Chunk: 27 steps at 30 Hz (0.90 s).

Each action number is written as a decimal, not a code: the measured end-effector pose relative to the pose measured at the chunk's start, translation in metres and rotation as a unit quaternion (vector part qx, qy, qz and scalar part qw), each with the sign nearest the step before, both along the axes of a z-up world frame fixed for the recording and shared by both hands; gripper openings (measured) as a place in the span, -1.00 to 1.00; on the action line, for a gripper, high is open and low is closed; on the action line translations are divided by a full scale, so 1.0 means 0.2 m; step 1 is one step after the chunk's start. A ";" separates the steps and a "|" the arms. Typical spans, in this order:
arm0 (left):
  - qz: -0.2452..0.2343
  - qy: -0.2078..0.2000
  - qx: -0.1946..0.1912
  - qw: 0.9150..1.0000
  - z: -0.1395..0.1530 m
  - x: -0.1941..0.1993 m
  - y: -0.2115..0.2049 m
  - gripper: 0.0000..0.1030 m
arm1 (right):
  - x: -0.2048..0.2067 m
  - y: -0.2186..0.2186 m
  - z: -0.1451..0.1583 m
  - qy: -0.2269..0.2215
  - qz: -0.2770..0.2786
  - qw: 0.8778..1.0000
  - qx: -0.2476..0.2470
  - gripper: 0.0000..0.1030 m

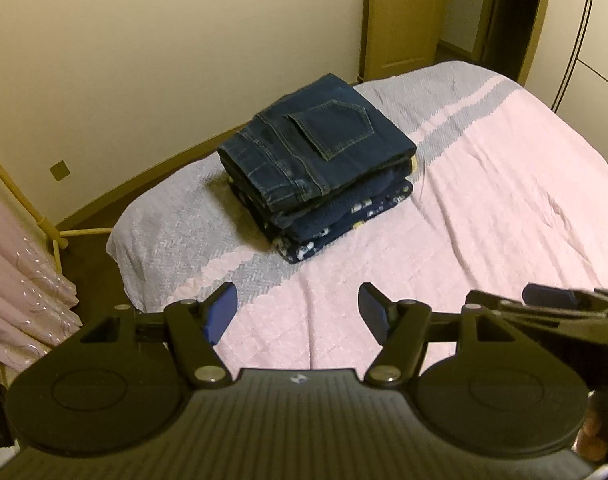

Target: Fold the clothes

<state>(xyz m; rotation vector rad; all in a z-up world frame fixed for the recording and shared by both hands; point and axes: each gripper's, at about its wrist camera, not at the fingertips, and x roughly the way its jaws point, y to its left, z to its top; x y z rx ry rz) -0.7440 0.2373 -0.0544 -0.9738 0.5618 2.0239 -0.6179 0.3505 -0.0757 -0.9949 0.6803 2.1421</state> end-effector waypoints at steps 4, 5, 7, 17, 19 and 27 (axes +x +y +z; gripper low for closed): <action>0.000 -0.004 -0.006 1.000 -0.03 0.00 0.03 0.24 | -0.01 0.04 -0.02 -0.009 0.005 1.000 -0.002 0.21; -0.001 -0.008 -0.007 1.000 -0.04 0.00 0.04 0.24 | -0.01 0.06 -0.03 -0.012 0.007 1.000 -0.004 0.21; -0.001 -0.013 -0.011 1.000 -0.06 0.01 0.06 0.24 | -0.02 0.08 -0.04 -0.013 0.012 1.000 -0.008 0.21; 0.004 -0.025 -0.030 0.999 -0.14 0.00 0.13 0.24 | -0.05 0.18 -0.11 -0.021 0.023 0.999 -0.024 0.21; 0.003 -0.029 -0.033 0.999 -0.16 -0.01 0.15 0.24 | -0.06 0.21 -0.13 -0.023 0.024 0.999 -0.026 0.21; 0.001 -0.035 -0.048 0.998 -0.22 -0.03 0.23 0.24 | -0.10 0.28 -0.17 -0.028 0.025 0.999 -0.035 0.21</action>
